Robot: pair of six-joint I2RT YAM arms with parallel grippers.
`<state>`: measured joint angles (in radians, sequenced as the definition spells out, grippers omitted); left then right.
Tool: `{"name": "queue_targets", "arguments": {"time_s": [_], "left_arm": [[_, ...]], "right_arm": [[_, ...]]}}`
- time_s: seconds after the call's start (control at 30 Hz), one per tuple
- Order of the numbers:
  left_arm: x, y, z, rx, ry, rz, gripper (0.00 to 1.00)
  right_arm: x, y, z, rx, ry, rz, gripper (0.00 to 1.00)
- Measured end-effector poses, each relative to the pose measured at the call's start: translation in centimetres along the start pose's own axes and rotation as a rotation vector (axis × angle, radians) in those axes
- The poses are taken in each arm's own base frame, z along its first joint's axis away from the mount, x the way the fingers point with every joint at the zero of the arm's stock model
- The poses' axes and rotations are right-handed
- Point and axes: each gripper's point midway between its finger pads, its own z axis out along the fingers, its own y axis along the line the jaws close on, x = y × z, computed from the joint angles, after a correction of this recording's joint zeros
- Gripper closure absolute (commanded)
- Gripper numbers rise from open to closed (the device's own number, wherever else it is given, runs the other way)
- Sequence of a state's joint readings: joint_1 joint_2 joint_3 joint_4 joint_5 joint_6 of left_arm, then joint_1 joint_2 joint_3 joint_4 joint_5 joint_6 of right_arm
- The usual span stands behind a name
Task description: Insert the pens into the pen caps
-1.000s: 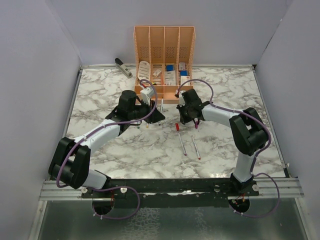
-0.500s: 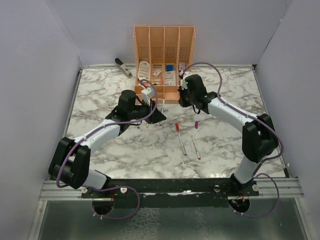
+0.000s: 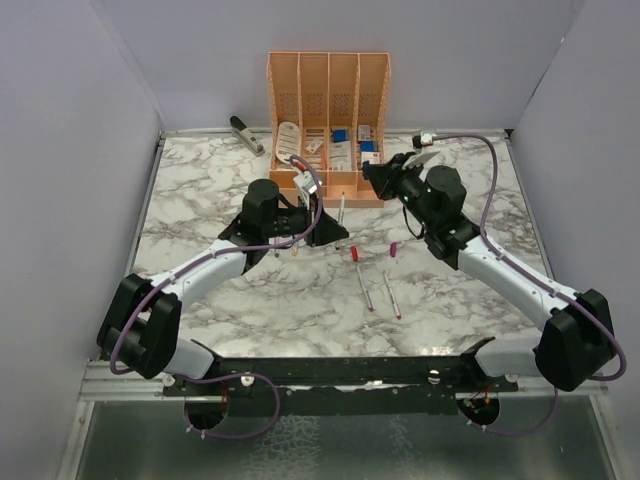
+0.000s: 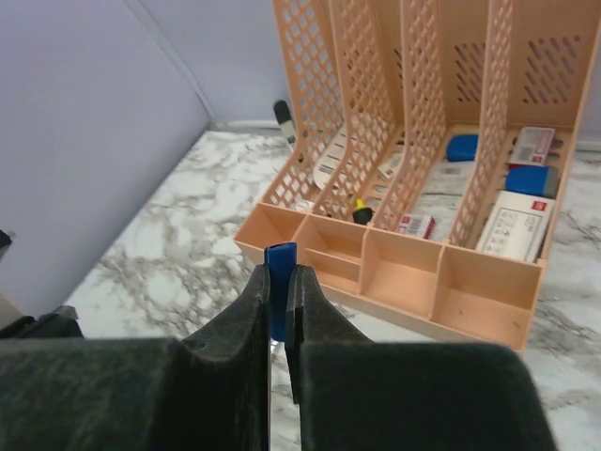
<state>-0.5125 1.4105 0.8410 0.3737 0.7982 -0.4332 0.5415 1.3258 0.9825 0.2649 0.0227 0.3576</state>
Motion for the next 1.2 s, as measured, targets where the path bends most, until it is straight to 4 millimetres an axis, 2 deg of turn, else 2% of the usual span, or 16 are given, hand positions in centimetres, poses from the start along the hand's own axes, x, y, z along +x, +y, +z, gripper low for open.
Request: {"name": "queue_targets", "arguments": {"time_s": [0.2, 0.37, 0.67, 1.2], "left_arm": [[-1.4, -2.7, 1.5, 0.075, -0.03, 0.036, 1.0], [-1.7, -2.6, 2.1, 0.086, -0.038, 0.03, 1.0], [-1.1, -2.1, 3.0, 0.089, -0.023, -0.003, 1.0], [-1.4, -2.5, 3.1, 0.102, -0.029, 0.002, 1.0]], "right_arm": [[-1.4, 1.8, -1.3, -0.098, -0.118, 0.1, 0.99], [-3.0, 3.4, -2.7, -0.19, -0.209, 0.176, 0.99], [-4.0, 4.8, -4.0, -0.28, -0.268, 0.243, 0.99], [-3.8, 5.2, -4.2, -0.307, -0.257, 0.232, 0.99]]}}
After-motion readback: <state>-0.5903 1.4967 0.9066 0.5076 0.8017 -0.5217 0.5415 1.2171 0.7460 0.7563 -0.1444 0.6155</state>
